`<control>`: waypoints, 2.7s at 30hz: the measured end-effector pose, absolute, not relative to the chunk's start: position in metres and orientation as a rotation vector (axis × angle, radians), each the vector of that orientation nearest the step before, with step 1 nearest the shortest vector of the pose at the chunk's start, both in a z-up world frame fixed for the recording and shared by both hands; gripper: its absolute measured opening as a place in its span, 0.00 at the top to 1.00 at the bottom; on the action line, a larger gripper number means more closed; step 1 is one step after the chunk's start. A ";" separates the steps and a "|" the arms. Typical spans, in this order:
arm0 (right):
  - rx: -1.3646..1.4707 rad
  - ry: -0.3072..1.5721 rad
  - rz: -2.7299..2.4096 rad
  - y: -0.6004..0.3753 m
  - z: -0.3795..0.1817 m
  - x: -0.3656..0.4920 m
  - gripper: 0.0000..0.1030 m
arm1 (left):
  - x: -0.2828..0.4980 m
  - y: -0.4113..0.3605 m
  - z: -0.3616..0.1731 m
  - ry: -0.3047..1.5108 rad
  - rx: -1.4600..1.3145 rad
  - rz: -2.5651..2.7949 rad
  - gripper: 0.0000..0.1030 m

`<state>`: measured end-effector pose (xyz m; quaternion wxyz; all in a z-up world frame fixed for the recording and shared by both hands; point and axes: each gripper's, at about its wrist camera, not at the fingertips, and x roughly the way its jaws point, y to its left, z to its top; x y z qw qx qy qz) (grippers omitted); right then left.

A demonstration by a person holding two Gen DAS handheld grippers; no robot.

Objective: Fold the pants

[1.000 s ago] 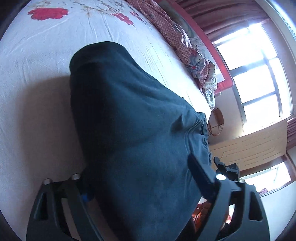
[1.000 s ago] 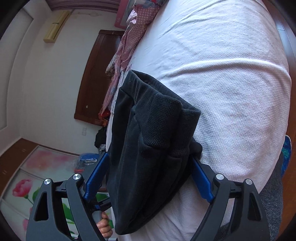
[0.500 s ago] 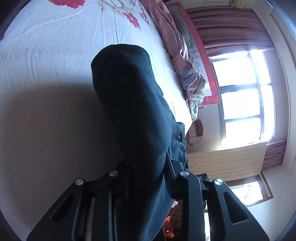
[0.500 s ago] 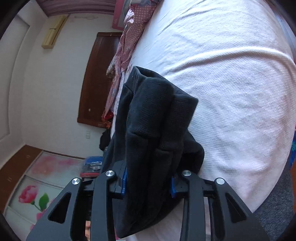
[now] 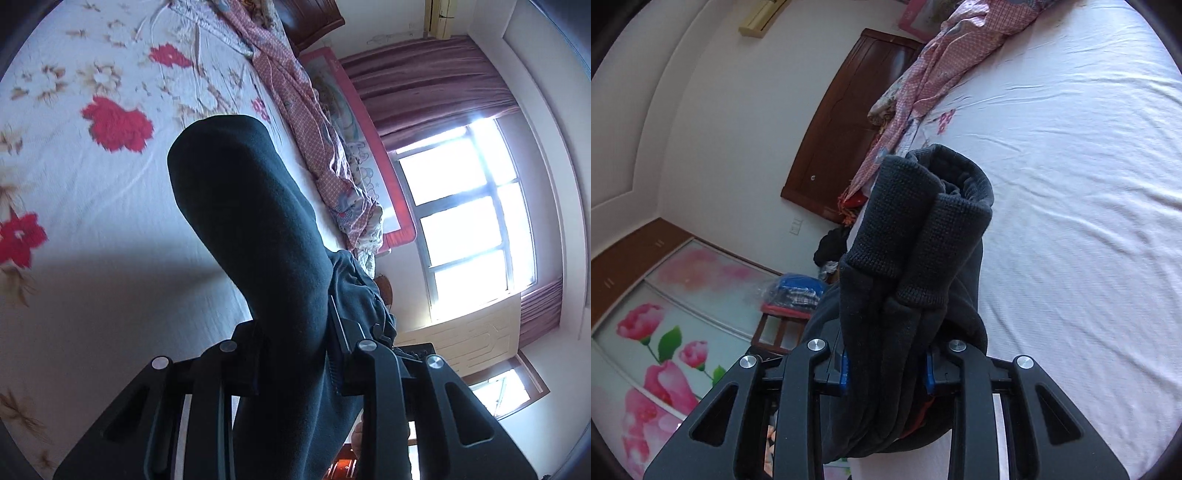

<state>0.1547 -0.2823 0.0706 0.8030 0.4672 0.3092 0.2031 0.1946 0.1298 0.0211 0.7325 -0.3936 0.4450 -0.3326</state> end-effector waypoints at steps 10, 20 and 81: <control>0.987 1.031 0.372 -0.175 -0.023 0.183 0.42 | 0.217 0.269 -0.015 1.068 -0.325 -0.126 0.15; 0.886 0.805 0.422 -0.210 0.069 0.157 0.39 | 0.152 0.159 0.032 0.793 -0.078 -0.301 0.11; 0.040 0.964 0.069 -0.102 0.056 0.039 0.14 | 0.000 0.132 0.028 0.966 -0.024 0.316 0.02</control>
